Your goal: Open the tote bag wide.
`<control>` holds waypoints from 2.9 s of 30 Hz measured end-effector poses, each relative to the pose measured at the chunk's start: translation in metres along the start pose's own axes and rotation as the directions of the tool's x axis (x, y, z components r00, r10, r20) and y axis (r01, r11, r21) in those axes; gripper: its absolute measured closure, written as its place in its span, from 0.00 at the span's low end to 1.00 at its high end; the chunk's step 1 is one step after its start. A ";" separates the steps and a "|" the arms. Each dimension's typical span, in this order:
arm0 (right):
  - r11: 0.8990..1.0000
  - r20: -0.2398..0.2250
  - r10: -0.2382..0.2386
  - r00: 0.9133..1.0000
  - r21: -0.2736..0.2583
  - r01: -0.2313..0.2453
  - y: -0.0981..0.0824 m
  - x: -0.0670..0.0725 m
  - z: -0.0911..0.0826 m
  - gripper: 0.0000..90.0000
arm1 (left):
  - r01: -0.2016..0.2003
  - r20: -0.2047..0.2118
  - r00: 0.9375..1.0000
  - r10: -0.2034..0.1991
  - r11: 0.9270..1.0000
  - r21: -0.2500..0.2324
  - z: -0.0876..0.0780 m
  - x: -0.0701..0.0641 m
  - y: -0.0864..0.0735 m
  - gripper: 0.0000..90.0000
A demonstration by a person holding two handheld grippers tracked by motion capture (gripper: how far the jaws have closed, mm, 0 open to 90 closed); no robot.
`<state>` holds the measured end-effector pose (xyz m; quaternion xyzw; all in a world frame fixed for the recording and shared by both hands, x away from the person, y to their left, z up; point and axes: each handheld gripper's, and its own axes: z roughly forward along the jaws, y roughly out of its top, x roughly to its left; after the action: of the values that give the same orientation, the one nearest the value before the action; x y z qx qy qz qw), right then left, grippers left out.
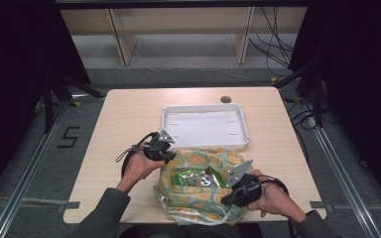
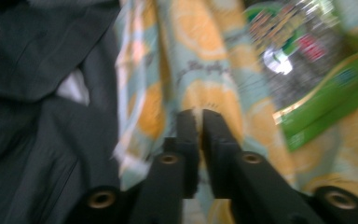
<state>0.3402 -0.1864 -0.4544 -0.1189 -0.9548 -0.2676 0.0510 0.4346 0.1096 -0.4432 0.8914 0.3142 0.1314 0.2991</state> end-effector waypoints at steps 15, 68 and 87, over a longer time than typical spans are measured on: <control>0.995 -0.056 -0.035 0.998 0.091 0.040 -0.006 0.020 0.019 1.00 | 0.104 -0.062 0.993 -0.103 0.995 0.011 0.030 0.018 -0.009 0.98; 0.955 0.361 0.212 0.908 -0.272 -0.115 0.055 -0.078 -0.039 0.64 | -0.169 0.211 0.960 0.185 0.981 -0.090 -0.038 -0.109 -0.050 0.65; 0.994 0.133 0.058 0.989 -0.096 -0.046 0.078 -0.081 0.036 0.52 | -0.194 0.197 0.962 0.192 0.981 -0.006 0.002 -0.129 -0.055 0.88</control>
<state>0.4368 -0.1193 -0.4595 -0.1639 -0.9392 -0.3014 -0.0126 0.3103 0.0607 -0.4844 0.9283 0.1957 0.0691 0.3086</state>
